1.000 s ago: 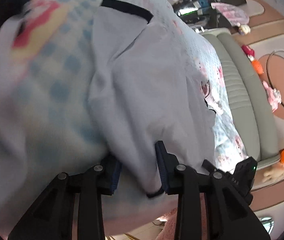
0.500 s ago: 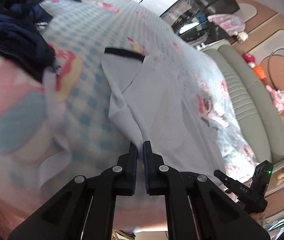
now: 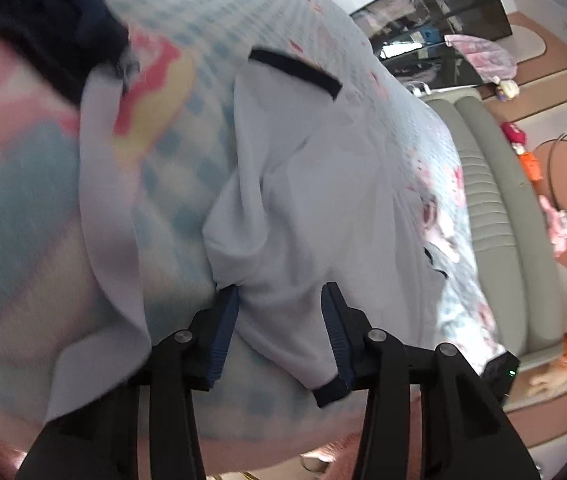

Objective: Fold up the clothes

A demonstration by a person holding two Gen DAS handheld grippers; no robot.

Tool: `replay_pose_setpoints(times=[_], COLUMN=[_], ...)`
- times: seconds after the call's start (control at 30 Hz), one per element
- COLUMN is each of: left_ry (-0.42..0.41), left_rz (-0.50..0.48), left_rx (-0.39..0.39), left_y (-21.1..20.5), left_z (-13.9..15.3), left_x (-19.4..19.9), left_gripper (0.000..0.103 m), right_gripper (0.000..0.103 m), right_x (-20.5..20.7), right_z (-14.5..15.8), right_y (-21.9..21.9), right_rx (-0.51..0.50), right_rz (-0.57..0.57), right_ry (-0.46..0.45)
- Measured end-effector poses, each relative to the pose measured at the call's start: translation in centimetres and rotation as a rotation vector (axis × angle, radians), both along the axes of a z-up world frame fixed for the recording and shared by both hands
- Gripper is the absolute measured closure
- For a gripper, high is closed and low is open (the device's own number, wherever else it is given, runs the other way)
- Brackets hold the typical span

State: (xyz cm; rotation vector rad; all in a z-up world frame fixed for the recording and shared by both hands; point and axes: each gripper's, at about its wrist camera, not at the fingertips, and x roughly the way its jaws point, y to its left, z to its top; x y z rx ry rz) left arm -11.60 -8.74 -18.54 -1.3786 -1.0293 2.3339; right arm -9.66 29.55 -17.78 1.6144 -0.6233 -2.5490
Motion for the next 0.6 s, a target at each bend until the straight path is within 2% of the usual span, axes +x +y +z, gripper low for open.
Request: replay_pose_setpoints(times=[0.07,0.2,0.23,0.33,0.47,0.5,0.53,0.57,0.6], left_ry=[0.010,0.013,0.018,0.056,0.060,0.048,0.051,0.071,0.091], left_rz=[0.067,0.102,0.090,0.048,-0.044,-0.066,-0.070,-0.056,-0.043], left_rx=[-0.056,-0.050,-0.048,-0.031,-0.003,0.006,0.008,-0.015,-0.037], left_y=[-0.6,-1.7,-1.7,-1.3,-0.6,-0.3,0.0,0.1,0.2], left_z=[0.7,-0.3,-0.6,-0.5,-1.0,-1.3,-1.3,-0.9,-0.5], left_x=[0.6,1.6,1.6,1.4,-0.7,-1.3,-1.4,-1.2,-1.0], left_gripper=[0.058,0.058,0.060,0.060,0.060,0.065,0.081,0.091,0.096], right_gripper=[0.060,0.051,0.051,0.051,0.050,0.050,0.048,0.048,0.050], right_x=[-0.3,-0.9,-1.0,-1.5,-1.3,-1.7,-2.2,-2.6,-3.1], right_z=[0.5,1.9,2.2,1.3,1.3,1.0,0.6,0.2,-0.2], right_y=[0.3,0.5,0.5,-0.2,-1.3,-1.6,-1.8,-1.9,-2.0], right_rx=[0.025,0.125,0.150,0.134,0.100,0.085,0.071,0.064,0.057], right_rz=[-0.012,-0.036,-0.040,0.007,0.052,0.064,0.075,0.080,0.079], right_ry=[0.001,0.035,0.044,0.002,0.036,0.031,0.024,0.016,0.011])
